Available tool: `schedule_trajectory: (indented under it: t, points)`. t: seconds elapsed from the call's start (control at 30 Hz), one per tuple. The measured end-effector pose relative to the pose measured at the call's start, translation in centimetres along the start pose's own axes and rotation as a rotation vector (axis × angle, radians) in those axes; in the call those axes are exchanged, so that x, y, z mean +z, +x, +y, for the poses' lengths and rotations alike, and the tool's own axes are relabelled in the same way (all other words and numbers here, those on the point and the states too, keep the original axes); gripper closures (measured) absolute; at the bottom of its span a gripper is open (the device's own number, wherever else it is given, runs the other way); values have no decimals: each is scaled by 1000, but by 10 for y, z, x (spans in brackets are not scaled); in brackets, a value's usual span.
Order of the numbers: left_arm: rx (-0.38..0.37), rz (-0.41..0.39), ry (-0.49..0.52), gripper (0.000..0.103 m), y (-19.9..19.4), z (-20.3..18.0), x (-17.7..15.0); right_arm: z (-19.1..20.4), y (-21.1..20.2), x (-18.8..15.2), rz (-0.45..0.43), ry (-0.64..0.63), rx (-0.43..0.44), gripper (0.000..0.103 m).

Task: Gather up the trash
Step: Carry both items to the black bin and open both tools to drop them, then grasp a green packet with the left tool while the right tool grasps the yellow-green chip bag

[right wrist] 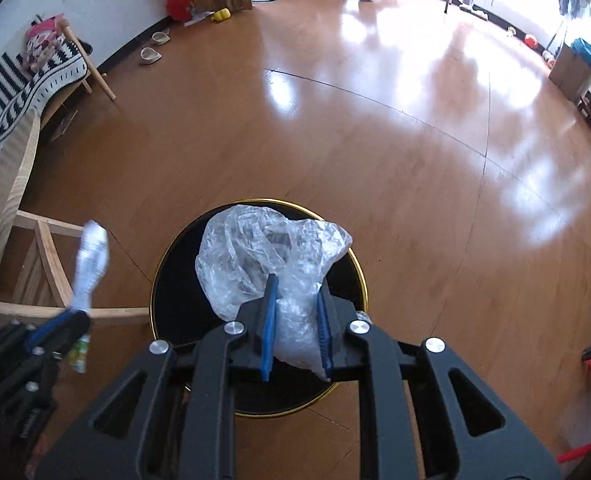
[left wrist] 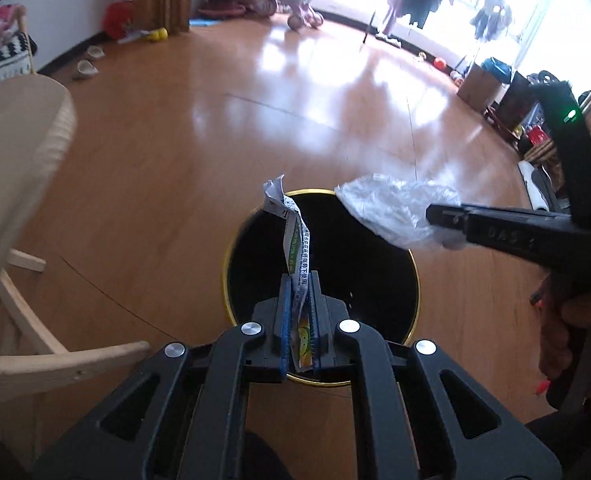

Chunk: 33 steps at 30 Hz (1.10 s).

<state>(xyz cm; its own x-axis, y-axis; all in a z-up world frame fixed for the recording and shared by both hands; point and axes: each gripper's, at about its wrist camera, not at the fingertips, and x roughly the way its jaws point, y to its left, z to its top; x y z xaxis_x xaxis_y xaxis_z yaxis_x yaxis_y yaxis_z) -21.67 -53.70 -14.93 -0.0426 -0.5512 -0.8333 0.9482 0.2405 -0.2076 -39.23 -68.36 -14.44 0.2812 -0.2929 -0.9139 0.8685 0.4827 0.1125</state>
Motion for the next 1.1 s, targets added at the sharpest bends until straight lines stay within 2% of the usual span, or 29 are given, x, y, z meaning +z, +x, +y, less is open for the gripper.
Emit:
schedule_trajectory:
  t: [0.27,0.33,0.5,0.57,0.63,0.67,0.73,0.77,0.8,0.9,1.1]
  points:
    - [-19,25,-10,96,15,3,10,4,-6,0,-1,2,26,85]
    - [-21,27,-15,96,20,-7,12,5,-5,1,-2,-1,32,85]
    - [-24,31,-9,92,18,-8,10,4,-3,1,5,-8,41,85]
    - [-21,35,-12,84,18,-5,10,2,-3,3,7,-3,54,85]
    - [-18,29,-23,67,15,-3,10,3,-3,4,8,-3,58,84]
    - [-17,24,-26,64,13,-3,10,3,-3,4,7,-5,57,80]
    - [-13,11,-34,50,8,-1,11,3,-2,4,6,-8,53,63]
    - [-12,4,-40,48,5,0,11,4,-3,4,3,-8,56,48]
    - [-10,-3,-46,44,2,1,12,6,-3,4,2,-10,57,42]
    - [-12,-24,-58,37,-12,4,13,10,-6,5,3,-22,54,42]
    - [16,-108,-79,13,-69,14,13,37,-25,11,-35,-36,83,37]
